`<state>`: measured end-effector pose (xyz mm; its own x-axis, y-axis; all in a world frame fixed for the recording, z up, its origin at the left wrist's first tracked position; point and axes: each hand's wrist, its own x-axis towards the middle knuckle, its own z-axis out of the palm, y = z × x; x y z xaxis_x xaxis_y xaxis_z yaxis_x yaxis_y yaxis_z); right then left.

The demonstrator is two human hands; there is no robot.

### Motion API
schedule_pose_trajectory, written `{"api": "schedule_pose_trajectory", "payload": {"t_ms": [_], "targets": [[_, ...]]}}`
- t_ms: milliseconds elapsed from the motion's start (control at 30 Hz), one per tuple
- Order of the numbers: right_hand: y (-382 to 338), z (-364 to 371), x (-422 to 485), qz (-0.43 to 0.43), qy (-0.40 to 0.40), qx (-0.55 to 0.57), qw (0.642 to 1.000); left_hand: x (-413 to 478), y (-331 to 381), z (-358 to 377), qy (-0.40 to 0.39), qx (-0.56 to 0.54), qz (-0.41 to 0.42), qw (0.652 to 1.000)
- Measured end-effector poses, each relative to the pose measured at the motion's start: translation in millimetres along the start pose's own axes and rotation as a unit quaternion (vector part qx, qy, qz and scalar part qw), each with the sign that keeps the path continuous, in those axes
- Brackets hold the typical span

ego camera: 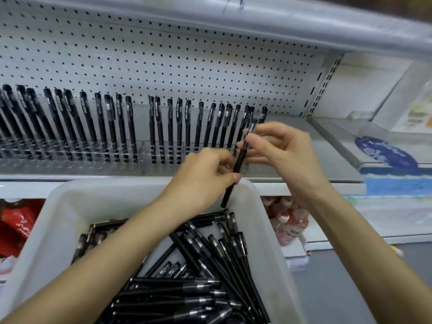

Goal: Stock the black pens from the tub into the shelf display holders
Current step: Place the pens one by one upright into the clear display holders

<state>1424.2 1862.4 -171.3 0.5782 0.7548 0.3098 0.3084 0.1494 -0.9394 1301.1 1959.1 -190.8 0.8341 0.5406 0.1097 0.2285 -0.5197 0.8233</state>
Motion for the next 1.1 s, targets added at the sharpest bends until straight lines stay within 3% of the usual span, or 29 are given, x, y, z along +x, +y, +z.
{"api": "schedule_pose_trajectory", "payload": {"t_ms": [100,233,333,433,567,1100], "targets": [[-2,-17,8,-0.014,0.01,-0.031,0.999,8,6,4,0.036,0.129,0.048,0.99],[-18,-59,35,-0.036,0.069,-0.046,0.996,13,1,-5,0.087,0.349,0.092,0.928],[-16,-81,57,-0.029,0.117,-0.034,0.992,15,-17,-10,0.062,0.403,0.083,0.909],[-4,-85,71,-0.021,0.106,-0.035,0.994,13,-32,-10,0.047,0.451,0.079,0.888],[11,-79,79,-0.027,0.075,-0.059,0.995,12,-46,-7,0.052,0.479,0.063,0.874],[38,-60,91,0.048,-0.033,-0.181,0.982,9,-59,-5,0.034,0.481,0.073,0.873]]}}
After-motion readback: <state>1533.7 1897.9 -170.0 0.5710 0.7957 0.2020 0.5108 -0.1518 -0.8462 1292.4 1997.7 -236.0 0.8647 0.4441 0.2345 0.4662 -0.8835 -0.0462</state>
